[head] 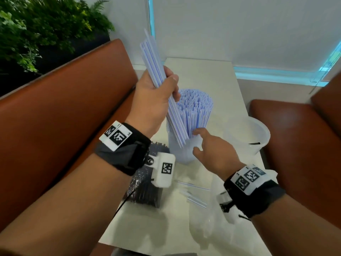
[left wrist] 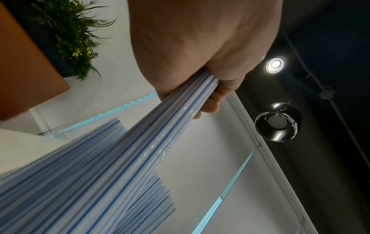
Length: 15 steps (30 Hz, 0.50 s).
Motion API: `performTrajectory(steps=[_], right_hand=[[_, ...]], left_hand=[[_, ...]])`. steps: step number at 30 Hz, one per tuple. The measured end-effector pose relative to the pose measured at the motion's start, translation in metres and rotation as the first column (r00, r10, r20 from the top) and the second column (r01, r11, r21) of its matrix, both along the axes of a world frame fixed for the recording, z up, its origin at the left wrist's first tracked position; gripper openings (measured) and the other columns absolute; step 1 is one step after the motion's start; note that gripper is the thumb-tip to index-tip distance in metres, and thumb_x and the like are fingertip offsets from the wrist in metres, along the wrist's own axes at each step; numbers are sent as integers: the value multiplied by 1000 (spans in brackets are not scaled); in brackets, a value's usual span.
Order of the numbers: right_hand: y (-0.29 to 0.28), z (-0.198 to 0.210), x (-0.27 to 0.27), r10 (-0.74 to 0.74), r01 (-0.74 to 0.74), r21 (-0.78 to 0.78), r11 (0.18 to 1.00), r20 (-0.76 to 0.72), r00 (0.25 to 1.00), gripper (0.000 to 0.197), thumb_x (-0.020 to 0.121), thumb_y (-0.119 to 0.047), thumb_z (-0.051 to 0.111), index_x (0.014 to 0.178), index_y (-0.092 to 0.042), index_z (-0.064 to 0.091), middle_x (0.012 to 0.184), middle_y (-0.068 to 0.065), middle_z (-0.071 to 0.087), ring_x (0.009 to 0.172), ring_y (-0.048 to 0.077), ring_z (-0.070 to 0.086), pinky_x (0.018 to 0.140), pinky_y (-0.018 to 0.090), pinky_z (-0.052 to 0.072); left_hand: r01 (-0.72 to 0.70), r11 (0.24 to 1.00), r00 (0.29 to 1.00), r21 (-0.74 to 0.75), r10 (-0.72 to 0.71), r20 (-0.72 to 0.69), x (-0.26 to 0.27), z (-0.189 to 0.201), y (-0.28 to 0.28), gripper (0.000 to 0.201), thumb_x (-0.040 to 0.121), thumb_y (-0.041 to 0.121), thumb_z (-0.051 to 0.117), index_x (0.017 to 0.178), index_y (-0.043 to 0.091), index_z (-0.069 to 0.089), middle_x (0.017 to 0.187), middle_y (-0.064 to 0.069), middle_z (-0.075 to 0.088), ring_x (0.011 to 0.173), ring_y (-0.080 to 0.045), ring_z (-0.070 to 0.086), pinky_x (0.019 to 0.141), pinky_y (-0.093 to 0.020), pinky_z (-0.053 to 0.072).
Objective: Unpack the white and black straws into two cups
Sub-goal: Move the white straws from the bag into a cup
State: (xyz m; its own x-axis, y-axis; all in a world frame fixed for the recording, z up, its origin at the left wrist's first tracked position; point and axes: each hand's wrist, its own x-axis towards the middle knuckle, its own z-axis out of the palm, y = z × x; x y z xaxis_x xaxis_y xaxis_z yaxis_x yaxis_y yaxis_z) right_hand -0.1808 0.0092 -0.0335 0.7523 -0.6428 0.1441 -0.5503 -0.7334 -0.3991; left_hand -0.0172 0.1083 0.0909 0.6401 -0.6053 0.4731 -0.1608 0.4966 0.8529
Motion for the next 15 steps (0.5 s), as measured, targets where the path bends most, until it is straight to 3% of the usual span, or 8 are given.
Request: performTrajectory(steps=[3, 5, 11, 15], right_hand=[[-8, 0, 13, -9, 7, -22, 1000, -104, 995, 24, 97, -47, 46, 118, -37, 46, 83, -7, 58, 79, 23, 55, 60, 33, 34], [-11, -4, 18, 8, -7, 15, 1000, -84, 996, 21, 100, -46, 44, 114, -32, 51, 92, -1, 64, 88, 27, 60, 63, 33, 34], [-18, -13, 20, 51, -49, 47, 998, -37, 998, 18, 102, -46, 46, 105, -28, 51, 86, -4, 57, 79, 21, 51, 63, 33, 32], [-21, -15, 19, 63, -61, 28, 998, -66, 996, 18, 102, -47, 44, 105, -30, 50, 89, -3, 59, 85, 24, 58, 64, 33, 35]], left_hand=[[-33, 999, 999, 18, 34, -38, 1, 2, -14, 10, 92, 1, 58, 92, 6, 49, 65, -4, 51, 56, -20, 52, 62, -31, 50], [-74, 997, 996, 0, 74, -54, 3, 2, -22, 13, 94, -2, 56, 91, 8, 48, 66, -3, 51, 55, -19, 51, 60, -31, 49], [-187, 982, 982, -25, 187, 9, 6, -5, -36, 12, 95, 4, 58, 91, 11, 49, 68, -1, 53, 60, -19, 53, 61, -24, 50], [-224, 972, 969, 67, 215, 118, 4, -19, -41, 11, 94, 13, 60, 90, 18, 50, 74, 3, 56, 66, -20, 60, 67, -31, 53]])
